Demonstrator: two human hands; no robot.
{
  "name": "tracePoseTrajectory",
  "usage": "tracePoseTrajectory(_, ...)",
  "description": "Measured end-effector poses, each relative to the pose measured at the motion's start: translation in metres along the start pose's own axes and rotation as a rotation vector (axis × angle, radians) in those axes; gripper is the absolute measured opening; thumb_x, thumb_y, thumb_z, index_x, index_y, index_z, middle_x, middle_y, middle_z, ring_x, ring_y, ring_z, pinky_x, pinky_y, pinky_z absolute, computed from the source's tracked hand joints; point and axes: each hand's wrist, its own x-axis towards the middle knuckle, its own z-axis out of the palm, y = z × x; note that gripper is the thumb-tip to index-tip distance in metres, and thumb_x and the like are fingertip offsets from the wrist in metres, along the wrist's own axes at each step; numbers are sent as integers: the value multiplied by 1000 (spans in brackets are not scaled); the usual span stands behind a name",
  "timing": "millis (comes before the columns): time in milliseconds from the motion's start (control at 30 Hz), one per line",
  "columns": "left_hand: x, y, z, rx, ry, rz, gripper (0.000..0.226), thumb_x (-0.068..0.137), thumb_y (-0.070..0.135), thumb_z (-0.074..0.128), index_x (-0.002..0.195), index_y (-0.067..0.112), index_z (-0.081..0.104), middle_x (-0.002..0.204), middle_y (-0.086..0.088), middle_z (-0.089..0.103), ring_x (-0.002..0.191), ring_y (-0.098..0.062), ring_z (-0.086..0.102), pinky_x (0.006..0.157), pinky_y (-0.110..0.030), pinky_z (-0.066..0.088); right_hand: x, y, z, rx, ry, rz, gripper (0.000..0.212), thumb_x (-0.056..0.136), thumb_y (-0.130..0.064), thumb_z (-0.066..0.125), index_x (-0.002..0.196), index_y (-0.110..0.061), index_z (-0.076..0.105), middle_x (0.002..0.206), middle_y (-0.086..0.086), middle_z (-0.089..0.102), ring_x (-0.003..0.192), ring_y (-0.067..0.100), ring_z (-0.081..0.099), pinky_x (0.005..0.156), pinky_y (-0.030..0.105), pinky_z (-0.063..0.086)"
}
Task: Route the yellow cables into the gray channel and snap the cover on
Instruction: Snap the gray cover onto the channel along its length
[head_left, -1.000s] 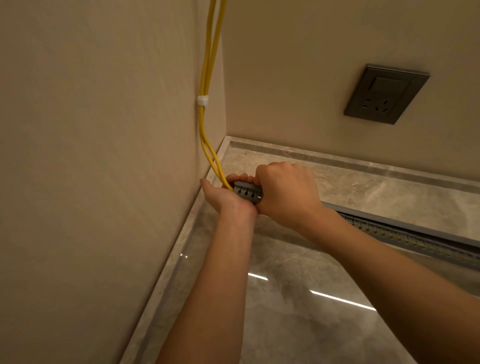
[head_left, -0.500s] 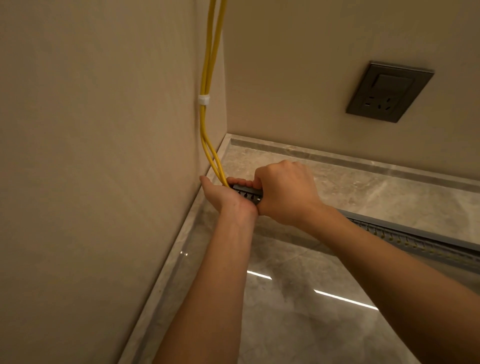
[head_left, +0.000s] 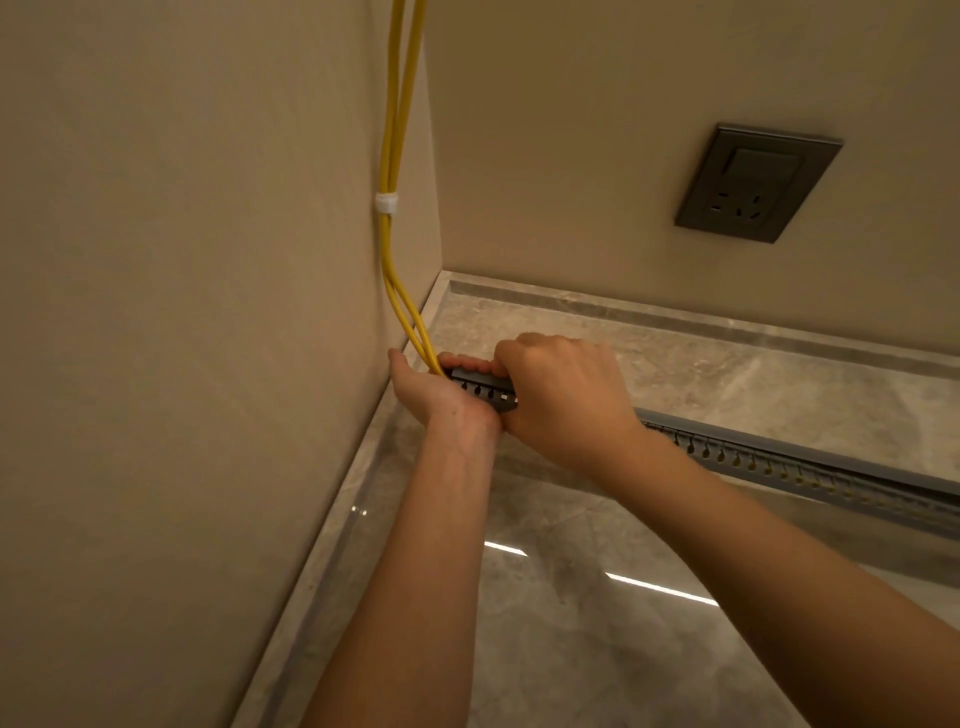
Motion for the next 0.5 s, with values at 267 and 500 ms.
tracePoseTrajectory(267, 0, 1, -5, -77, -54, -17, 53, 85, 56, 43, 50, 16, 44, 43, 4, 43, 34, -12, 41, 48, -20, 40, -31, 18, -4, -1, 1, 21, 17, 82, -25, 61, 98, -19, 58, 90, -3, 61, 78, 18, 54, 55, 29, 38)
tracePoseTrajectory(500, 2, -2, -19, -262, -202, -90, 59, 93, 55, 26, 62, 11, 51, 43, -2, 53, 34, -16, 51, 53, -26, 43, -31, 20, -6, 57, 31, 39, 14, 81, -22, 58, 91, -18, 65, 80, -1, 66, 68, 22, 59, 57, 31, 44)
